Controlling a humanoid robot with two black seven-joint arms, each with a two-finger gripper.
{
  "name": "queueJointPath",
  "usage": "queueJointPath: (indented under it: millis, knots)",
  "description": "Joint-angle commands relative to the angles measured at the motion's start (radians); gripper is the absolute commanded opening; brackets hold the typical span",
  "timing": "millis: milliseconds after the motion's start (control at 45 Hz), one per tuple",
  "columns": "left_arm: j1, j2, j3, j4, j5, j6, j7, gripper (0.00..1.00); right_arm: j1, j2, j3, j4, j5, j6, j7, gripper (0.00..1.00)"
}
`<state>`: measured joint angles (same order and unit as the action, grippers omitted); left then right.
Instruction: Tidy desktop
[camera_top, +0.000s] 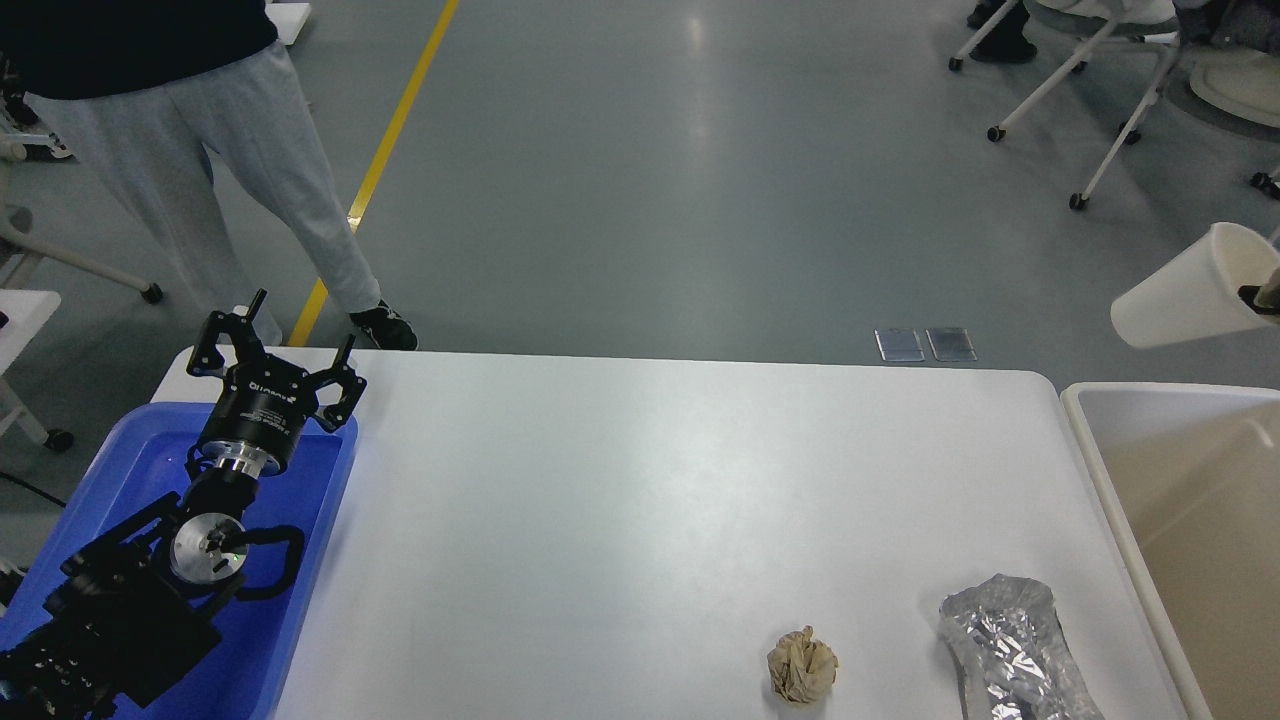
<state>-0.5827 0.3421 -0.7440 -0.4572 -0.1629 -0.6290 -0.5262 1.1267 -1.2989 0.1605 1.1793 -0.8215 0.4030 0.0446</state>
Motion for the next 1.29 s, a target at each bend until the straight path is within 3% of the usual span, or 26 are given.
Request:
queueJointPath:
  millis: [0,178,356,867,1133,1267]
  knots:
    - [0.000,0.000,0.000,0.000,0.000,0.000,0.000,1.00,-0.154,-0.031,-0.015,-0.174,0.257,-0.042,0.132,0.00]
    - [0.001,0.000,0.000,0.000,0.000,0.000,0.000,1.00,-0.317,0.026,-0.012,-0.294,0.426,-0.084,0.244,0.00]
    - [0.000,0.000,0.000,0.000,0.000,0.000,0.000,1.00,-0.447,0.124,-0.003,-0.444,0.570,-0.088,0.273,0.00]
    - [0.001,0.000,0.000,0.000,0.000,0.000,0.000,1.00,-0.696,0.473,0.005,-0.857,0.806,-0.121,0.267,0.00]
    - [0.001,0.000,0.000,0.000,0.000,0.000,0.000,1.00,-0.717,0.705,0.007,-1.165,0.877,-0.128,0.258,0.00]
    - [0.001,0.000,0.000,0.000,0.000,0.000,0.000,1.00,-0.711,0.785,0.014,-1.245,0.883,-0.159,0.258,0.00]
